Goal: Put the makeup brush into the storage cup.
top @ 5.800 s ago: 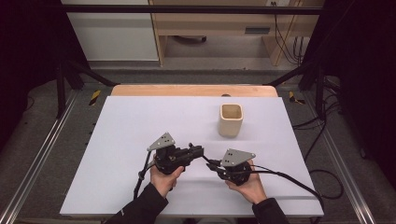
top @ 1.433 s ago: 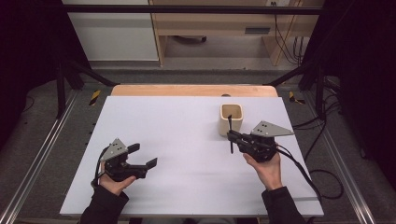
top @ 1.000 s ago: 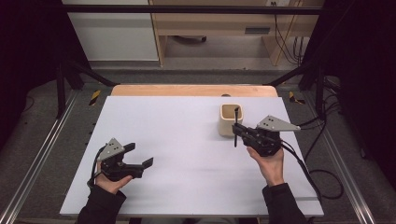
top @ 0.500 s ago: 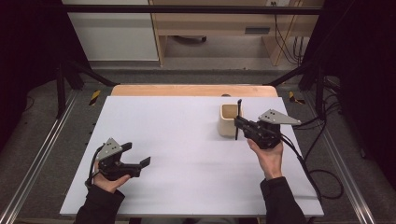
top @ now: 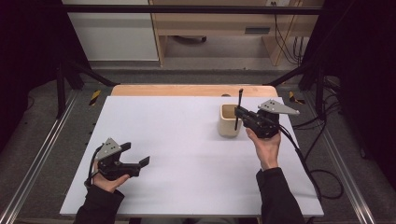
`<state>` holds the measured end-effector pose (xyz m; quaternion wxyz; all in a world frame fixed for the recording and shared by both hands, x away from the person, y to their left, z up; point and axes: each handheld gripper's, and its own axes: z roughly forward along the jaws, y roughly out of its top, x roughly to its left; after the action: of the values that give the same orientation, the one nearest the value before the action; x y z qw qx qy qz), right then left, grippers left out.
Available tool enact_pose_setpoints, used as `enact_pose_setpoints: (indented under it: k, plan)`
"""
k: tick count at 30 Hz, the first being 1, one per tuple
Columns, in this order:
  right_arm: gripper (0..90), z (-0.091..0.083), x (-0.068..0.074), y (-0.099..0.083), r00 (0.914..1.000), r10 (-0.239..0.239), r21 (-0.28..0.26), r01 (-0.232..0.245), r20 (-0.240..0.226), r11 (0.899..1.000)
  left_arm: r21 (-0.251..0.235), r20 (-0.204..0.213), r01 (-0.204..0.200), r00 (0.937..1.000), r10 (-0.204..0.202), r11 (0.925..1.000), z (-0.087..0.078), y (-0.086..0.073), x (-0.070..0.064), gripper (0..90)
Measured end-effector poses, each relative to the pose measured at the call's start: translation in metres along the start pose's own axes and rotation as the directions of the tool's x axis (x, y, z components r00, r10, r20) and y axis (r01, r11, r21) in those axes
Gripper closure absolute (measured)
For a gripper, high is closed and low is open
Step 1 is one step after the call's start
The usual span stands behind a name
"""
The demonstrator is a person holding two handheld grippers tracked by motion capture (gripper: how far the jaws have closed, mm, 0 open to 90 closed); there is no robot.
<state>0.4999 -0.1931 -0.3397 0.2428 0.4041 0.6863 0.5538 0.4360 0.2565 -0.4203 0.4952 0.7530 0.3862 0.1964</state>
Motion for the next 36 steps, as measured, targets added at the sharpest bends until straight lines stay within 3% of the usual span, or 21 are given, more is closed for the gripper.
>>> enact_pose_setpoints:
  k: [17, 36]
  plan:
    - [83.7, 0.029, -0.012, 0.012, 0.9990, 0.033, -0.015, -0.033, 0.031, 0.999, 0.000, -0.003, -0.002, 1.0000, 0.002, 1.0000, -0.001, 0.000, 0.002, 5.5]
    - [83.7, 0.057, -0.032, 0.011, 0.9921, 0.081, -0.031, -0.078, 0.096, 0.996, -0.003, -0.002, -0.004, 1.0000, 0.004, 1.0000, -0.001, 0.000, 0.003, 5.4]
